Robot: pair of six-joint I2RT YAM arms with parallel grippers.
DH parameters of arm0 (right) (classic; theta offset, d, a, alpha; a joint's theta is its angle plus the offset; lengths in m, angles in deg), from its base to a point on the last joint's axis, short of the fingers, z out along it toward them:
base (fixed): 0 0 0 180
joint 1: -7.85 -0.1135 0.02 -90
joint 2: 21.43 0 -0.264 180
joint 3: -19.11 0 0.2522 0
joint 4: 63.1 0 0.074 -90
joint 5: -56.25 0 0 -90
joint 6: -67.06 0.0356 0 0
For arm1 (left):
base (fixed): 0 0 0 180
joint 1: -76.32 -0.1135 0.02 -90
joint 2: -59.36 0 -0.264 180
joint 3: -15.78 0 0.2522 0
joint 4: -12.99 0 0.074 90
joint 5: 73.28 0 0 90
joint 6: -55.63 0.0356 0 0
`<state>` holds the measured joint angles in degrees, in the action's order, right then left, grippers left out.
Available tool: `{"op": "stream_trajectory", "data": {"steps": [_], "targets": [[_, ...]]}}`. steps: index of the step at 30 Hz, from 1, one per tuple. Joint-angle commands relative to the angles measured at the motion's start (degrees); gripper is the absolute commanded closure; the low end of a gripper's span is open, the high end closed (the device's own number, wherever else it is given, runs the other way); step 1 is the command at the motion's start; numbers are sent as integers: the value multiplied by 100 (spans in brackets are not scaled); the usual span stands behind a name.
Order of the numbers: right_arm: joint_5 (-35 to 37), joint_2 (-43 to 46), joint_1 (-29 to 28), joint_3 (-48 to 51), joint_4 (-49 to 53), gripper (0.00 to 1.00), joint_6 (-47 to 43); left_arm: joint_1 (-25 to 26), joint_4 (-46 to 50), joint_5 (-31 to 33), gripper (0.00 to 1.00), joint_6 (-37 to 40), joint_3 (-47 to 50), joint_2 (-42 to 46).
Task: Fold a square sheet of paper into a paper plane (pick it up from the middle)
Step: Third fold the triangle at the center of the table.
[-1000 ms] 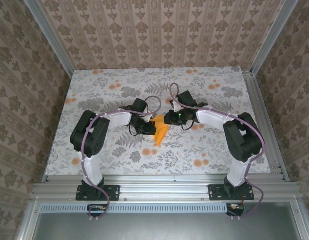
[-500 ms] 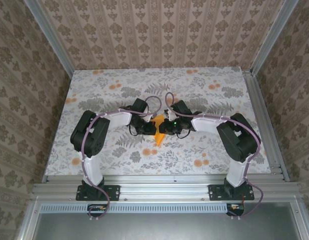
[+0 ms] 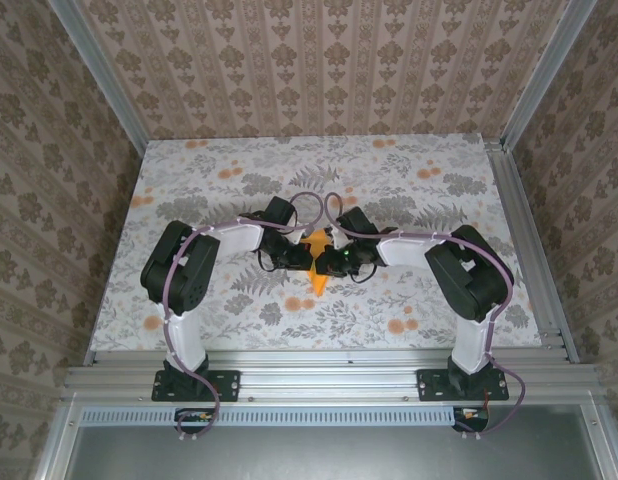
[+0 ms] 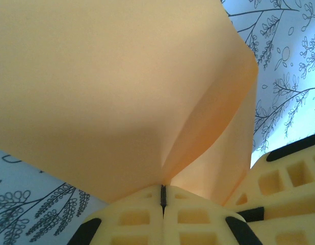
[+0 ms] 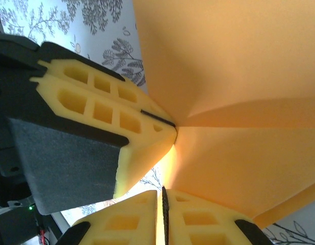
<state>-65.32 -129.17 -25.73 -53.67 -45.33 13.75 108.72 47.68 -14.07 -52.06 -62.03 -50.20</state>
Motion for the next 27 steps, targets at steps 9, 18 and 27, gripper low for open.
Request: {"op": "stream_trajectory", "data": {"steps": [9, 18, 27], "targets": [[33, 151, -118, 358, -53, 86, 117, -41, 335, 302, 95, 230, 79, -171], [44, 166, -158, 497, -145, 86, 182, -52, 343, 284, 95, 223, 55, -215], [277, 183, -195, 594, 164, 86, 19, -94, 348, 291, 95, 240, 94, -189]]}}
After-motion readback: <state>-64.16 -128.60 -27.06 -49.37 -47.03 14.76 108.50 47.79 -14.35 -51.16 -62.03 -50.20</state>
